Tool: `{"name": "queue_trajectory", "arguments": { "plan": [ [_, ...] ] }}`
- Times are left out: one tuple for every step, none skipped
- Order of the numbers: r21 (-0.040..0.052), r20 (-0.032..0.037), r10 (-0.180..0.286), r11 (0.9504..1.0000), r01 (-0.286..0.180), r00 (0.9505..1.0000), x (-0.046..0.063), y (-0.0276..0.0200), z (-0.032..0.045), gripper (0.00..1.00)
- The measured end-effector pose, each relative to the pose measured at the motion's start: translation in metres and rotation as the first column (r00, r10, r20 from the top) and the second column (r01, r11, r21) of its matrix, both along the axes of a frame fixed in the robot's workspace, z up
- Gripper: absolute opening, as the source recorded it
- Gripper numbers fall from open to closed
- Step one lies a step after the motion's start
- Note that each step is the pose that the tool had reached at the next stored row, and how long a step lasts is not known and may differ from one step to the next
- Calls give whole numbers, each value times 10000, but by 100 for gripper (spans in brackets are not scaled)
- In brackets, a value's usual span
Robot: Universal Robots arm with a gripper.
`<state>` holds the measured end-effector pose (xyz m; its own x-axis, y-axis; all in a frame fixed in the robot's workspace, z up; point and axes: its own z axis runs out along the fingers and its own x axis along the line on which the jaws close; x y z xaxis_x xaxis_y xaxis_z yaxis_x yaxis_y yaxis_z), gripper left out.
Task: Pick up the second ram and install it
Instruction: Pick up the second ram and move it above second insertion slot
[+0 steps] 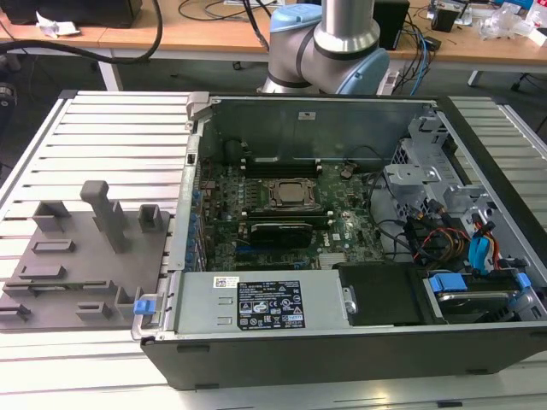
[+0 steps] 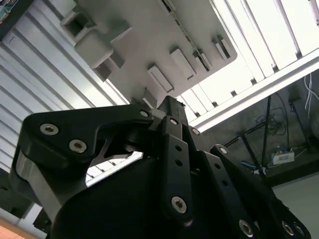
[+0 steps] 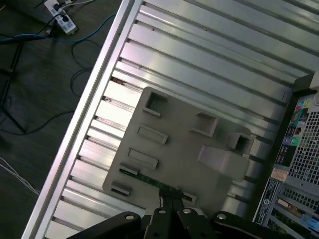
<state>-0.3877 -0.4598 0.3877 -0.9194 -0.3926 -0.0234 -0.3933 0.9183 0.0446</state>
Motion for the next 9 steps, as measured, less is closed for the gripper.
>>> {"name": "queue_trajectory", "arguments": {
  "plan": [
    [0, 0, 369, 9993, -369, 9993, 0, 0, 0, 11],
    [0, 0, 658, 9978, -658, 9978, 0, 0, 0, 11],
    [0, 1, 867, 9962, -867, 9962, 0, 0, 0, 11],
    [0, 0, 1048, 9945, -1048, 9945, 0, 0, 0, 11],
    [0, 0, 1183, 9930, -1183, 9930, 0, 0, 0, 11],
    [0, 0, 1299, 9915, -1299, 9915, 0, 0, 0, 11],
    [0, 0, 1570, 9876, -1570, 9876, 0, 0, 0, 11],
    [0, 0, 2026, 9793, -2026, 9793, 0, 0, 0, 11],
    [0, 1, 2209, 9753, -2209, 9753, 0, 0, 0, 11]
  ]
}}
